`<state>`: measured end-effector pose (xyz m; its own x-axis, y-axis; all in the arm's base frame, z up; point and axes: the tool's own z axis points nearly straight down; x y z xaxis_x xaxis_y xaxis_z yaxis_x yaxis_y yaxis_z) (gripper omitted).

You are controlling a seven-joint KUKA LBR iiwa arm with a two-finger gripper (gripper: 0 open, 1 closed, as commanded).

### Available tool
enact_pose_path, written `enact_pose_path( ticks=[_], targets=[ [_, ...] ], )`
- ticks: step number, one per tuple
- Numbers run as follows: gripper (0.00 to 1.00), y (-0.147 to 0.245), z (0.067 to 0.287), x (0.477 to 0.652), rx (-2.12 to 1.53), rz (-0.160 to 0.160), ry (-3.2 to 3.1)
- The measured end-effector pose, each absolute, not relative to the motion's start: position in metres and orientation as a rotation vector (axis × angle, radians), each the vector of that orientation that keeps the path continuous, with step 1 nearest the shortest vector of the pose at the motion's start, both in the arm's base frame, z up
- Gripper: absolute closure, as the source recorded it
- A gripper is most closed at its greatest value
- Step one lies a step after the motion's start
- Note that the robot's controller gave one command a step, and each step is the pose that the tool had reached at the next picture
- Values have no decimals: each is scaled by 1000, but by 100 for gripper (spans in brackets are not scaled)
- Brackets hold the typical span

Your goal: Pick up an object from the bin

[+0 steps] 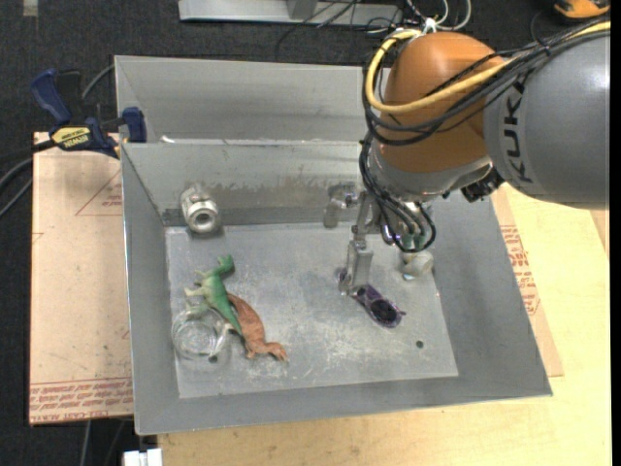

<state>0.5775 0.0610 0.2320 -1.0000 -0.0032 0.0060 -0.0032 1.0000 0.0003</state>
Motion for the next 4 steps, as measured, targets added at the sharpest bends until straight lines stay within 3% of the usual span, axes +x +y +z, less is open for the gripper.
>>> enact_pose_path(
  ticks=[1,2,3,4],
  targets=[
    [0,60,237,579,1,-2,-3143],
    [0,-12,140,566,77,1,-3128],
    [0,-18,122,586,-1,-3,-3144],
    [0,-28,70,595,271,-1,-3118]
  ],
)
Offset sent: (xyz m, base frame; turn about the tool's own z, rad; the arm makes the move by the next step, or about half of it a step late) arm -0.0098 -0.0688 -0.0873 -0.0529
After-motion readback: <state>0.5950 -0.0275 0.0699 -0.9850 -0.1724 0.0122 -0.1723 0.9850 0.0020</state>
